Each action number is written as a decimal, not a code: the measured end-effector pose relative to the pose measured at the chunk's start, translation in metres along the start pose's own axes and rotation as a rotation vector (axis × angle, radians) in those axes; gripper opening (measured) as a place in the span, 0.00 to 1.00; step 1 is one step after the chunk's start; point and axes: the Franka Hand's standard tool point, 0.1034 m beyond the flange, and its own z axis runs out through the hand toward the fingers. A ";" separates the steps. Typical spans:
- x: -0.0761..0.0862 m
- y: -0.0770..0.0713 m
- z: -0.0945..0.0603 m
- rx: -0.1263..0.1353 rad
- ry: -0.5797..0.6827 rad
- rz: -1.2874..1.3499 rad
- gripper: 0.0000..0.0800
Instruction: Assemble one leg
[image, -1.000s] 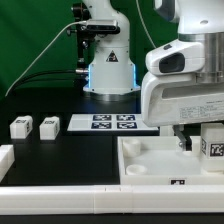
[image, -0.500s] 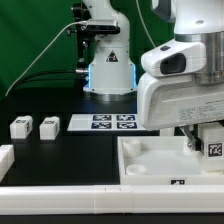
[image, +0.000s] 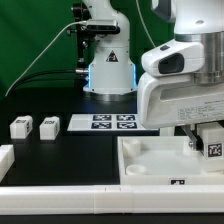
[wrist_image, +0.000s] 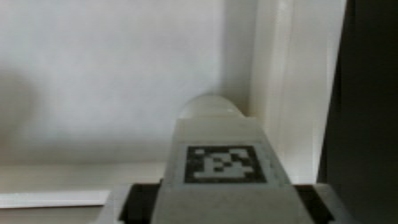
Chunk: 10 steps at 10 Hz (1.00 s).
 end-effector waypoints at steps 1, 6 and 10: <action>0.000 0.000 0.000 0.000 0.000 0.087 0.36; 0.000 -0.001 0.000 0.010 -0.005 0.762 0.36; -0.002 -0.006 0.001 0.029 -0.023 1.206 0.36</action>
Offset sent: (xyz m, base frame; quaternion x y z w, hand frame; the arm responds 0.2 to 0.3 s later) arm -0.0053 -0.0014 0.0032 0.0077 -0.0008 0.2704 0.9627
